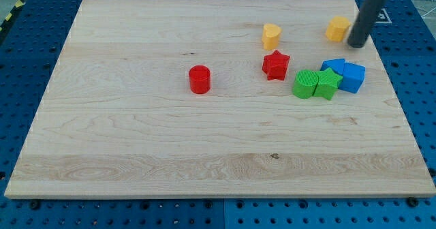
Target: Slide the yellow hexagon to the top right
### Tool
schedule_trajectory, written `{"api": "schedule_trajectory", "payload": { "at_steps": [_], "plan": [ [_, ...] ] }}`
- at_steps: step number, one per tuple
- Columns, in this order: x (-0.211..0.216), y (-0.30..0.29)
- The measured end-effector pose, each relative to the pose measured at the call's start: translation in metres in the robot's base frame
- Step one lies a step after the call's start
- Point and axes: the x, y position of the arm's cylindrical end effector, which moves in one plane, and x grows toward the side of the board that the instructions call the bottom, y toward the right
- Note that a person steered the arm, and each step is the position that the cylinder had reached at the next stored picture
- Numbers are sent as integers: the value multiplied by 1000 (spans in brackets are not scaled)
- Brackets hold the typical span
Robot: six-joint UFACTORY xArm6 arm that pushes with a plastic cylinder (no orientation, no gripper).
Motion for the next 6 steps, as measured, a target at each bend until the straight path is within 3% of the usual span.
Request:
{"api": "schedule_trajectory", "payload": {
  "at_steps": [3,6],
  "plan": [
    [-20,-56],
    [-30,-2]
  ]
}}
